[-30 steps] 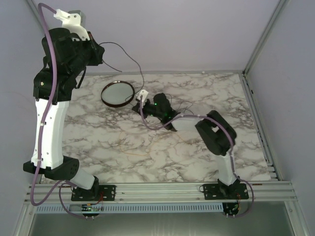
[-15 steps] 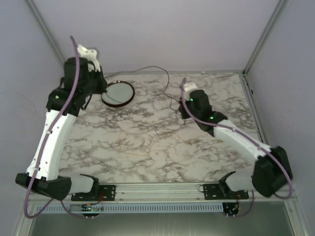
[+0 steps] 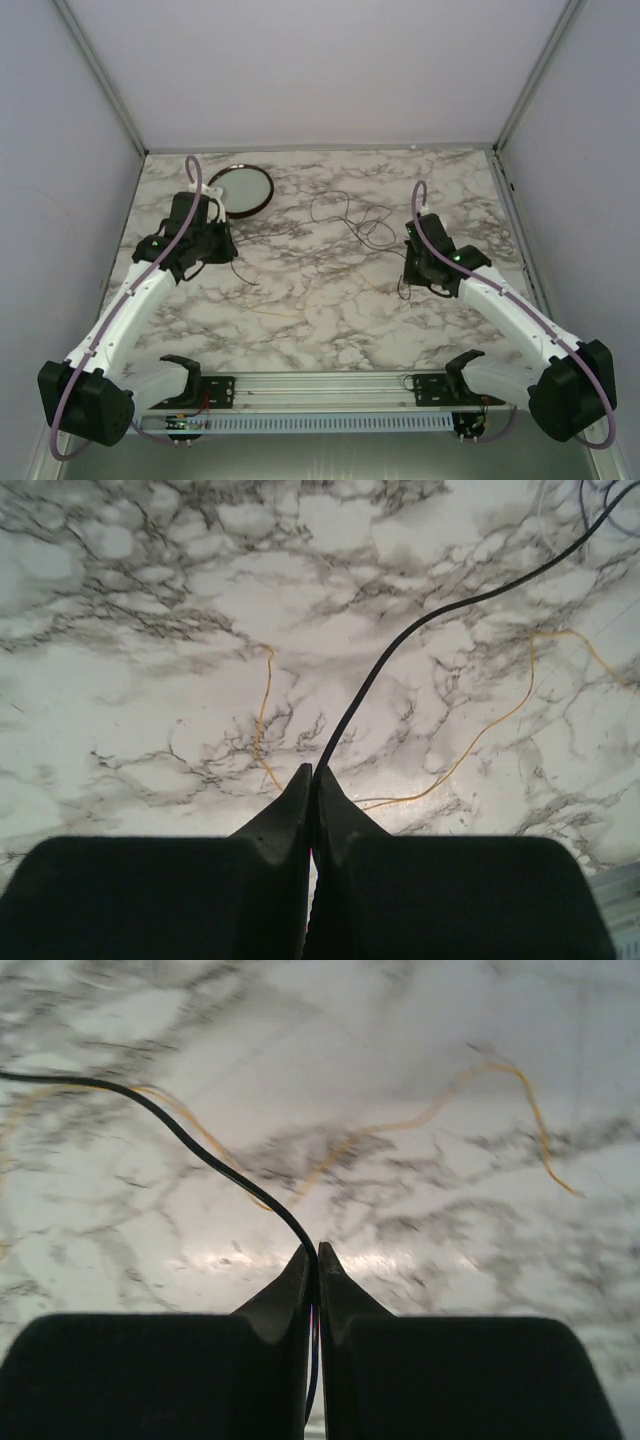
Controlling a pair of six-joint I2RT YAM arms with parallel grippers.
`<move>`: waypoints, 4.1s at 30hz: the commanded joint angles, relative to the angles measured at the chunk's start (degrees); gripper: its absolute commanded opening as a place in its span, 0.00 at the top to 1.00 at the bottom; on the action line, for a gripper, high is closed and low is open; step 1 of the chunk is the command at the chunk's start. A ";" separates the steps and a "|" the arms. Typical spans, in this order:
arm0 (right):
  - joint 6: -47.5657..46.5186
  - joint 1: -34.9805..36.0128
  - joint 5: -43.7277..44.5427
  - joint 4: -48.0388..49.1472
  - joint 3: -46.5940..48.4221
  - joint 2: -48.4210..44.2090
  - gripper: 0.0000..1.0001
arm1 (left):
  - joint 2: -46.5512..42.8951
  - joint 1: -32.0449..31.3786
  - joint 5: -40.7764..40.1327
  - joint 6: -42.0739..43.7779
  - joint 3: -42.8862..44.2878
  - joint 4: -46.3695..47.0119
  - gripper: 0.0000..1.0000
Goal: Zip-tie the wires
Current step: Place the cable at the center of the board, then pick up the cable at the center of the board.
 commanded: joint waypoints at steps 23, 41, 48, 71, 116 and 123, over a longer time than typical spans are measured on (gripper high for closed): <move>2.44 -14.78 19.02 -13.79 1.86 5.70 1.00 | 16.56 -5.93 -2.97 1.54 -5.45 2.34 1.00; -0.10 -15.70 11.96 -5.15 -4.54 14.27 0.79 | 25.52 -10.31 -3.47 2.86 -2.61 1.85 1.00; -1.00 -15.73 10.64 -4.97 -3.92 13.43 0.62 | 27.19 -11.18 -3.62 3.50 -1.59 0.38 1.00; -6.09 -15.59 1.05 0.95 14.70 8.63 0.39 | 20.60 -11.45 -6.32 3.30 4.16 -2.23 0.50; -3.53 -13.32 -8.25 18.44 38.44 53.49 0.63 | -1.39 -11.45 -2.25 1.50 6.27 16.02 0.04; -3.61 -13.80 -8.52 18.48 39.47 55.52 0.85 | -1.53 -11.45 -1.90 1.48 6.53 15.68 0.04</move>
